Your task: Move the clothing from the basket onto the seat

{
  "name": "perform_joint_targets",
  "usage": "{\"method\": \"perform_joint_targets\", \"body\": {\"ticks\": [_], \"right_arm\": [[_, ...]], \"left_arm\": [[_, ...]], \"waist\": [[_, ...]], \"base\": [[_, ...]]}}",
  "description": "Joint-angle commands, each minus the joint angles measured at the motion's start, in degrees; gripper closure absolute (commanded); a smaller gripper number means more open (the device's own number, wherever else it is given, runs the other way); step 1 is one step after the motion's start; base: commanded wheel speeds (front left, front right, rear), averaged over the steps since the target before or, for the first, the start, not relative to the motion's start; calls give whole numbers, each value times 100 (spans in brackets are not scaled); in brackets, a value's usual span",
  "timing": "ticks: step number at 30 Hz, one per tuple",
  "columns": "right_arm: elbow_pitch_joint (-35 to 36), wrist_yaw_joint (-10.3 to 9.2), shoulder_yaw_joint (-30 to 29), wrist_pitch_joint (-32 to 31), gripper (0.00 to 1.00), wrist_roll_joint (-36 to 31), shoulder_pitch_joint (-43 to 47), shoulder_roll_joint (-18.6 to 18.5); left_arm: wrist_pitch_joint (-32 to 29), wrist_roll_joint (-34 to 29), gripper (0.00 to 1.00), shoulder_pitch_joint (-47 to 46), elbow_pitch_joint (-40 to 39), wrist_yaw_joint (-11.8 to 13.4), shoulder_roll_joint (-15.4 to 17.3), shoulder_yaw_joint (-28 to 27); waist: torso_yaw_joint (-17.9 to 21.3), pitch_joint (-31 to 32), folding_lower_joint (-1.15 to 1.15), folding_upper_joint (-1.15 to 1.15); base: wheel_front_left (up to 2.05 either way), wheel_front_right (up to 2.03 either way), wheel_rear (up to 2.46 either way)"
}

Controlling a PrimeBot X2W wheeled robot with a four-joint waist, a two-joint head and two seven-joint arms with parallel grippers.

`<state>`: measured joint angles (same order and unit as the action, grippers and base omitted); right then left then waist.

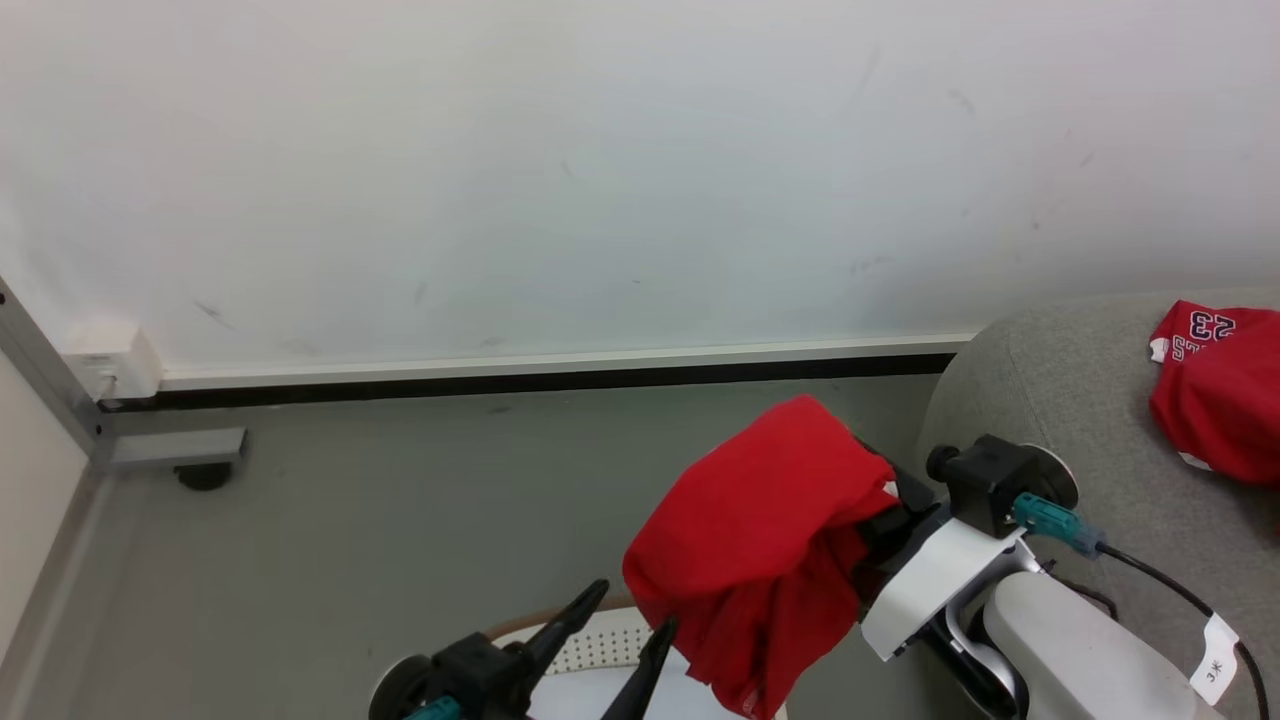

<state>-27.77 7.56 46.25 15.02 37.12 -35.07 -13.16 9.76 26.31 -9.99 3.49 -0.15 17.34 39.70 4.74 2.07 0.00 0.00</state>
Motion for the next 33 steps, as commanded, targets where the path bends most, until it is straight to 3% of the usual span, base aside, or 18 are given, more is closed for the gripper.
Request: {"method": "perform_joint_targets", "body": {"ticks": [1,13,23,28,33], "right_arm": [[44,-15,-89,21,100,-63,61,-82],[218,-15,-386,21,100,-114,-67,-234],[451,-15,-674,21,100,-95,-2,-396],[652,-14,-1005,21,100,-9,-42,-505],[747,-14,-1456,22,100,-178,-378,-655]], "left_arm": [[118,23,0,49,112,-19,-18,-15],[362,-19,0,-159,308,-38,-91,-81],[389,-89,0,-318,259,-57,-153,3],[291,-196,0,-559,167,-82,-137,53],[79,-345,0,-963,14,-179,-100,133]], "waist": [[45,-15,0,0],[757,-196,0,0],[1795,-482,0,0],[2105,-892,0,0],[2167,-1530,0,0]], "base": [[0,0,0],[0,0,0],[0,0,0],[0,0,0],[0,0,0]]}}
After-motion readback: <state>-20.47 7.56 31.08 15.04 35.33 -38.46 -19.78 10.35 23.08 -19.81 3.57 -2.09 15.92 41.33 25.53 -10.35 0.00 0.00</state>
